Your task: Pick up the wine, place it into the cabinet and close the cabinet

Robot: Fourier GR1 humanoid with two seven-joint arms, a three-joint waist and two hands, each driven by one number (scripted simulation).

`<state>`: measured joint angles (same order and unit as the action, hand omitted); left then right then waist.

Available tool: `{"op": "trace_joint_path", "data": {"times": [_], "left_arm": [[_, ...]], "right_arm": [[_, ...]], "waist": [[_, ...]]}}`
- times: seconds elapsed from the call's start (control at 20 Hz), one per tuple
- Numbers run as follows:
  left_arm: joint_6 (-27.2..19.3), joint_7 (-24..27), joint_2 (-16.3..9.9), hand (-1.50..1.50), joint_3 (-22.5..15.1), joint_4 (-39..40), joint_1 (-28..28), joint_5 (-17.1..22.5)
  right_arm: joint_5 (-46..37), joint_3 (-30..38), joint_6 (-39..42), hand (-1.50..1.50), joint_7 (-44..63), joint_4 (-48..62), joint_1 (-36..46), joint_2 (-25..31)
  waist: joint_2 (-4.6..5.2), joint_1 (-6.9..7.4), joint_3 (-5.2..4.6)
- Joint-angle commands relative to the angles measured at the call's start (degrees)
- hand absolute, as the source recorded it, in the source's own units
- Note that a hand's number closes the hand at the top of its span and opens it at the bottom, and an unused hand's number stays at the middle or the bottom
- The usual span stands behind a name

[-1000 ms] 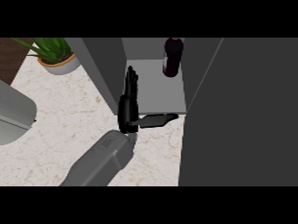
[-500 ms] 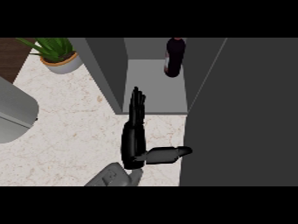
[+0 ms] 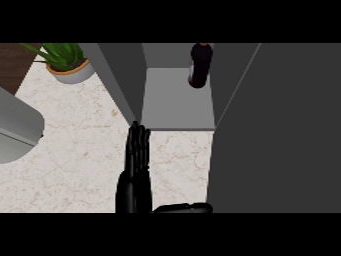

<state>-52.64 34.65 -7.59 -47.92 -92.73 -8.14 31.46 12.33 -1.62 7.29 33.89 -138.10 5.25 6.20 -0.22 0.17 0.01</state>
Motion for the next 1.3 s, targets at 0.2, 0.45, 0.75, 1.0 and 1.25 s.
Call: {"op": "trace_joint_path", "data": {"times": [0.2,0.45,0.75,1.0,1.25], "left_arm": [[-0.57,-1.42,-8.15,-1.5,-4.14,-14.33,9.43,-4.55],[7.31,0.71,-15.33,-1.5,-3.34,-18.72,14.51,-3.1],[10.36,-1.47,-19.87,-1.5,1.02,-23.05,15.99,-1.97],[14.38,1.54,-25.2,-1.5,4.58,-26.03,22.29,0.98],[17.26,1.72,-27.21,-1.5,10.83,-27.93,23.63,4.34]], "right_arm": [[9.03,1.03,1.57,-1.5,4.92,-4.12,0.43,1.06],[8.77,-0.93,5.99,1.5,3.14,-1.05,-1.17,1.53],[7.33,-1.9,10.85,1.5,-0.54,-5.57,-8.99,1.51],[12.63,-8.43,8.4,1.5,6.53,-6.13,-10.84,-0.88],[9.56,-16.62,5.03,1.5,12.83,-10.59,-12.66,-2.98]], "waist": [[0.03,0.06,0.01],[0.12,0.15,-0.01],[0.08,-0.4,0.01],[-0.07,-0.09,-0.05],[-0.07,-0.5,-0.08]]}}
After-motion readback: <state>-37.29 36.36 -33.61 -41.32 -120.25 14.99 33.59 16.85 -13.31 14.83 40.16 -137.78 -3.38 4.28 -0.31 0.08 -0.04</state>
